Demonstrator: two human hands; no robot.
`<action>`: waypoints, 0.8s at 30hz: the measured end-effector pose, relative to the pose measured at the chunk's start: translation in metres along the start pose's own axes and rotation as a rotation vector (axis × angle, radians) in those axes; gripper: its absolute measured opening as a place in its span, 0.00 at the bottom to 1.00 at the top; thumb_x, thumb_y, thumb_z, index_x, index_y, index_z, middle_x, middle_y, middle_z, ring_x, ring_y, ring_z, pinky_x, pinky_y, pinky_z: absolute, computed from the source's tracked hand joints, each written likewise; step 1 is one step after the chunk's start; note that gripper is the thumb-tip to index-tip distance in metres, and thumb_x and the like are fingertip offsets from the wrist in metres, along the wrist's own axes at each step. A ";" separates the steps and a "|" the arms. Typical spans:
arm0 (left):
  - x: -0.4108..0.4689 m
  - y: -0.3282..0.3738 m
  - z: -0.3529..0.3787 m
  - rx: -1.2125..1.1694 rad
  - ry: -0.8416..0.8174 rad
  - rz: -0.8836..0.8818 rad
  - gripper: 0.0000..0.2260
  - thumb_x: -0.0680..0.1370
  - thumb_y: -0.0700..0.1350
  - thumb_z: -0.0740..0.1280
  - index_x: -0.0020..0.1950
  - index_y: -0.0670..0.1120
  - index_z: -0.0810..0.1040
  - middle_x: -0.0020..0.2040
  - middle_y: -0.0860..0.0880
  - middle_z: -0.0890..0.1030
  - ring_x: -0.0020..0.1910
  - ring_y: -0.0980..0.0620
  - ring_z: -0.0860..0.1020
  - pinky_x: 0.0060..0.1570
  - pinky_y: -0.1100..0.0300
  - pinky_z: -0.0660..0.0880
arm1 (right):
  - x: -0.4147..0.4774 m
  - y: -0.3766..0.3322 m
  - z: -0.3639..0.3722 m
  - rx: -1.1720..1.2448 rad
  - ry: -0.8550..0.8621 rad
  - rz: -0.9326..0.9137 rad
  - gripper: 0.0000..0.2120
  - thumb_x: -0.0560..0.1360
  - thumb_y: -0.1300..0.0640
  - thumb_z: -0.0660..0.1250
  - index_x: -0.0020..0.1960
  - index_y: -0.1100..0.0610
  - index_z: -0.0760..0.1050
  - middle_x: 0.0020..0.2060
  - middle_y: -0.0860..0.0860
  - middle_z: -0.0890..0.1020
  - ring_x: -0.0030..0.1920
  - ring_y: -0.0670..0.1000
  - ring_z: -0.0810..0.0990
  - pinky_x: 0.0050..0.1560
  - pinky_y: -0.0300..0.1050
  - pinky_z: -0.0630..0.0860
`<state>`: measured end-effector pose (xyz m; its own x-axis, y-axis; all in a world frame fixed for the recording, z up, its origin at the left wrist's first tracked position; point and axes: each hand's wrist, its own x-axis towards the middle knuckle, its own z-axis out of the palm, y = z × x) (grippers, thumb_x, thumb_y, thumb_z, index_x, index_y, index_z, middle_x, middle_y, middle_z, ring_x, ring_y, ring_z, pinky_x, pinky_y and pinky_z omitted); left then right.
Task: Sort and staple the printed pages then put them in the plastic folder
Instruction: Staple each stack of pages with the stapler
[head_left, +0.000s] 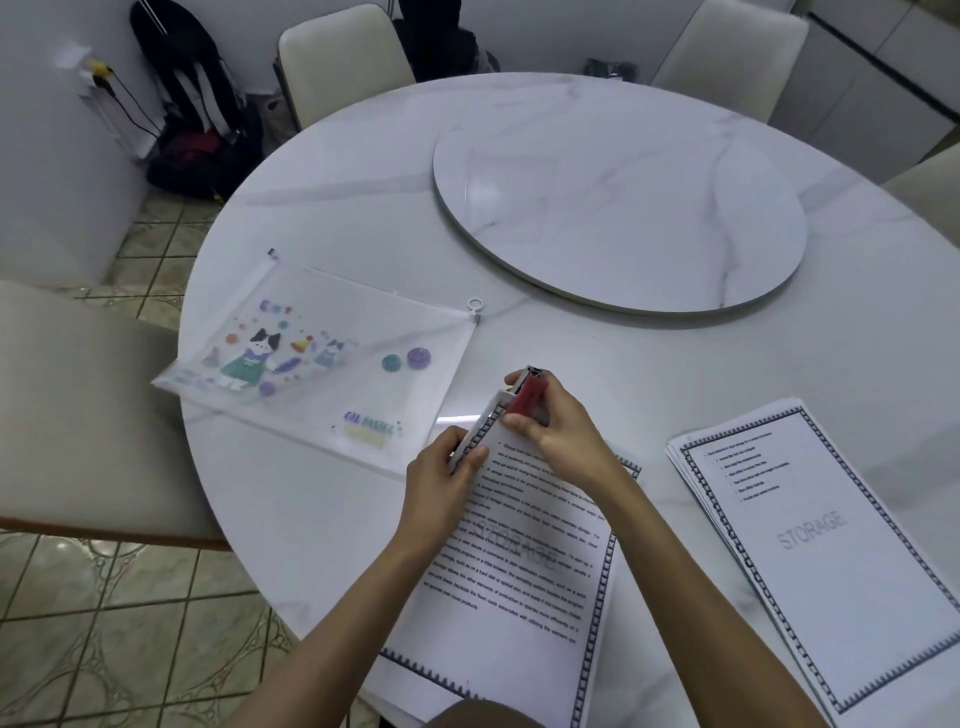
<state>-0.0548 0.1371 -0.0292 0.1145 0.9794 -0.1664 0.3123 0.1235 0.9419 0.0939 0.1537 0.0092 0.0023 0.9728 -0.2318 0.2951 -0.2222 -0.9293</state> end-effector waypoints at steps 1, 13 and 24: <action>-0.001 0.000 0.000 0.002 0.002 0.001 0.07 0.78 0.48 0.64 0.49 0.44 0.76 0.44 0.47 0.81 0.42 0.53 0.80 0.38 0.69 0.76 | 0.000 -0.001 -0.002 0.004 -0.038 0.011 0.15 0.75 0.62 0.66 0.57 0.48 0.69 0.52 0.45 0.78 0.57 0.43 0.77 0.59 0.40 0.73; -0.005 0.002 0.002 -0.001 0.016 0.022 0.08 0.78 0.46 0.63 0.51 0.42 0.77 0.44 0.47 0.81 0.42 0.53 0.79 0.36 0.73 0.73 | -0.001 -0.007 -0.010 -0.017 -0.073 0.034 0.19 0.67 0.61 0.75 0.54 0.50 0.74 0.48 0.46 0.82 0.50 0.42 0.81 0.56 0.39 0.75; -0.008 0.000 0.006 0.033 0.007 0.028 0.06 0.78 0.46 0.64 0.46 0.44 0.76 0.38 0.52 0.78 0.37 0.59 0.75 0.34 0.75 0.69 | -0.004 -0.005 0.000 -0.091 0.072 -0.005 0.15 0.67 0.64 0.75 0.50 0.54 0.76 0.39 0.43 0.80 0.42 0.38 0.79 0.41 0.25 0.73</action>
<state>-0.0503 0.1284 -0.0295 0.1175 0.9834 -0.1380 0.3400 0.0907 0.9360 0.0926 0.1507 0.0149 0.0683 0.9769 -0.2026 0.3811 -0.2132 -0.8996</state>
